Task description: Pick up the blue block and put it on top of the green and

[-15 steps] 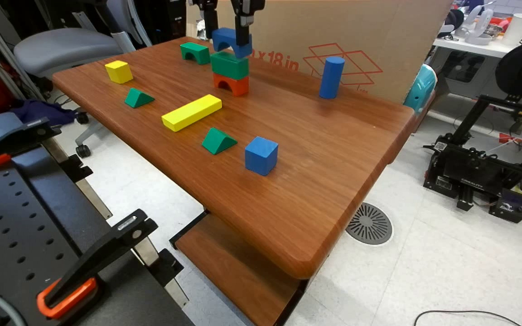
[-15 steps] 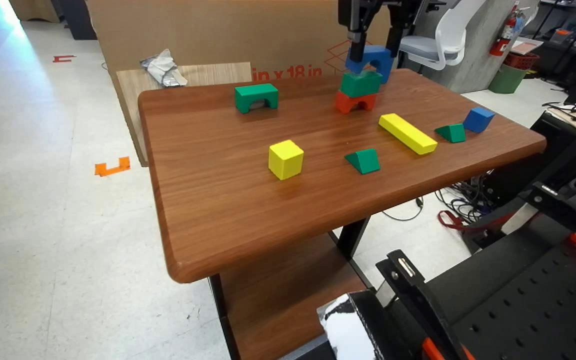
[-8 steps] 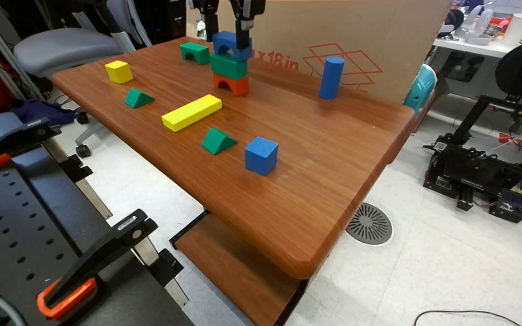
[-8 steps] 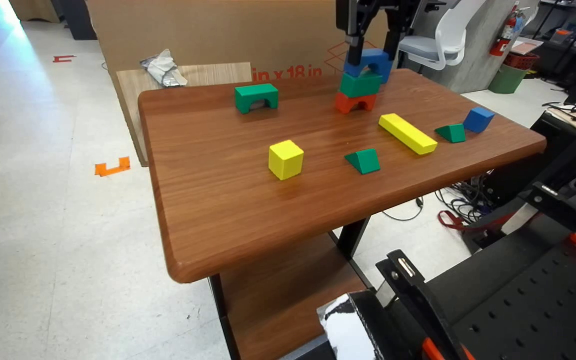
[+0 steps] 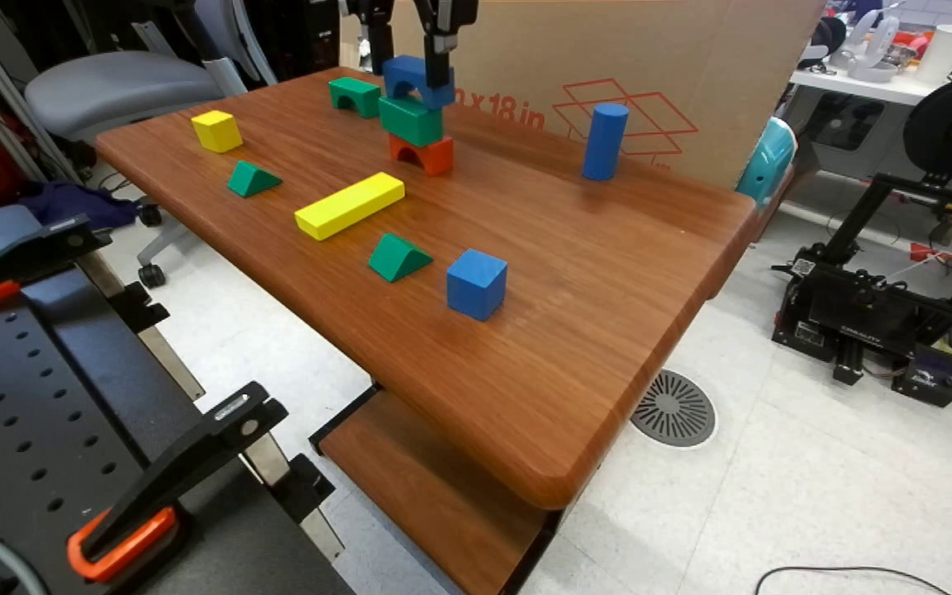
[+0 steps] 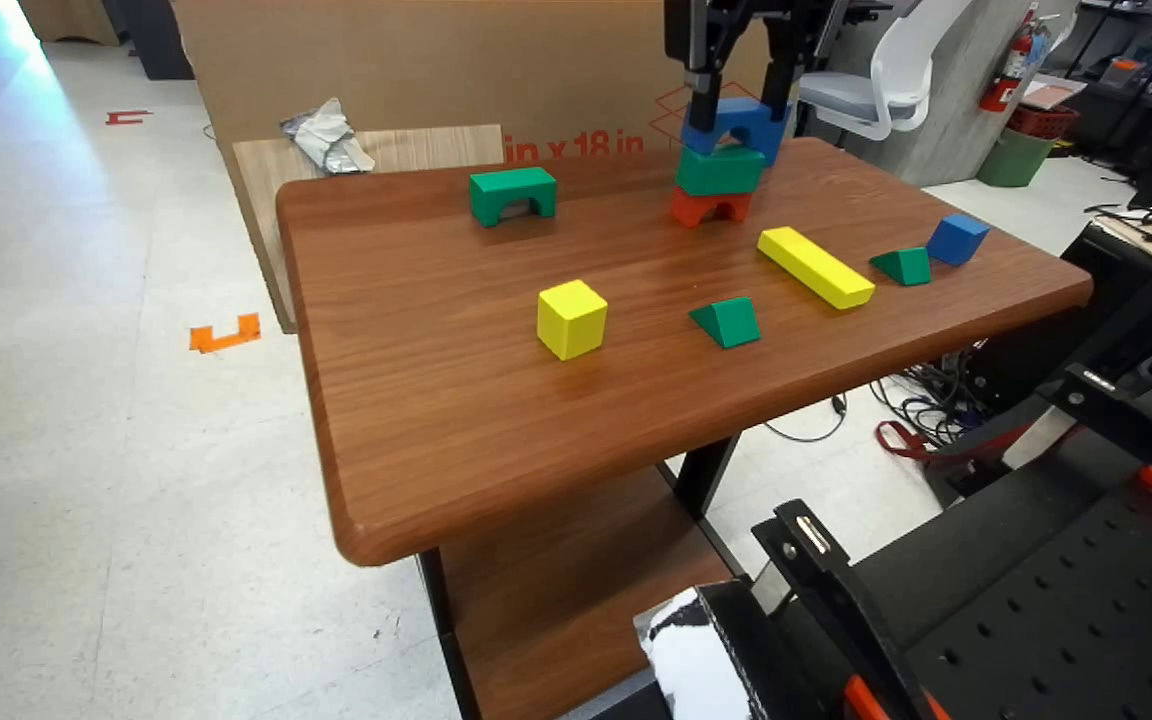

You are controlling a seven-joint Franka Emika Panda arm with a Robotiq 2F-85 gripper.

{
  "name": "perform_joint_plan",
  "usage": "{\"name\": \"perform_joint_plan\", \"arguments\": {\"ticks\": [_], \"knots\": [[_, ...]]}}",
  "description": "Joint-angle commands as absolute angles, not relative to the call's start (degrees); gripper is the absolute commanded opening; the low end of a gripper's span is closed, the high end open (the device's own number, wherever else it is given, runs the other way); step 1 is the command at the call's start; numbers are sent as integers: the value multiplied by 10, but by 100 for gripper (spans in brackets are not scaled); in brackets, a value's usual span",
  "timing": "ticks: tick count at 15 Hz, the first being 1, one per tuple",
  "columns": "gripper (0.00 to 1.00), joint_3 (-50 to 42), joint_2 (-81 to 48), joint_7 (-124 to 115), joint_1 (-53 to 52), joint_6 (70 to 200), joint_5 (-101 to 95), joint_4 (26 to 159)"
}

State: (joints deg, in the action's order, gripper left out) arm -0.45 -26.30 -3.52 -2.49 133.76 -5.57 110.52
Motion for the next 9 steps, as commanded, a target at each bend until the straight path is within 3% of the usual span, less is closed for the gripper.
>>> {"name": "perform_joint_plan", "arguments": {"ticks": [1,2,5,9], "knots": [[42,-10,-273,-45,-31,1320,-63,1088],[92,-10,-273,-46,-30,1317,-61,1087],[100,-10,-263,-46,-28,1321,-58,1097],[100,-10,-245,-46,-25,1327,-52,1115]]}}
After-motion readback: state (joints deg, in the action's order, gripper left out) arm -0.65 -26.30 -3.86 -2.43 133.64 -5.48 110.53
